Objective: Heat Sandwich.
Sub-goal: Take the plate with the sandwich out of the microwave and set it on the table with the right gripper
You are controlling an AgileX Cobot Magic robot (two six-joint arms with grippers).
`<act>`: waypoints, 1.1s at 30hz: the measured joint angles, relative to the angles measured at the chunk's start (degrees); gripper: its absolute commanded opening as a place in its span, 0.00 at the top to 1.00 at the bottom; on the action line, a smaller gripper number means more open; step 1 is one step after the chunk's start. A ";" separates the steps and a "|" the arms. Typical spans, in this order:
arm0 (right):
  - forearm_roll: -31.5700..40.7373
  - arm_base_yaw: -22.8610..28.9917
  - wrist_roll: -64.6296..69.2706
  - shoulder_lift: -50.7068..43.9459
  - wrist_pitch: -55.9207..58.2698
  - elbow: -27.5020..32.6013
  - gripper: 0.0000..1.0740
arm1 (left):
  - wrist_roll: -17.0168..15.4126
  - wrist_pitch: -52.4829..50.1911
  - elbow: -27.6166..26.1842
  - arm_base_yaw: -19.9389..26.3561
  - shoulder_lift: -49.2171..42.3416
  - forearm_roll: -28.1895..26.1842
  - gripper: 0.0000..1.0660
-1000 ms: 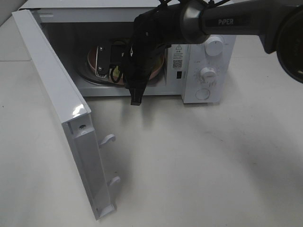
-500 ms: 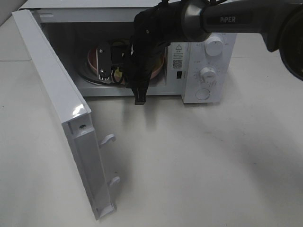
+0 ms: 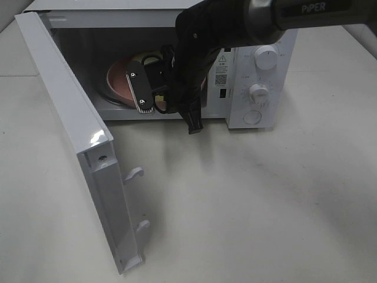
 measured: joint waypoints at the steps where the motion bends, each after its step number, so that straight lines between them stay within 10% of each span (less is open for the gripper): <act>1: -0.06 0.00 -0.63 -0.80 -0.46 0.69 1.00 | 0.00 0.00 0.00 0.00 0.00 0.00 0.08; 33: 7.91 0.57 -18.96 -25.15 -4.13 32.09 1.00 | 0.00 0.00 0.00 0.00 0.00 0.00 0.08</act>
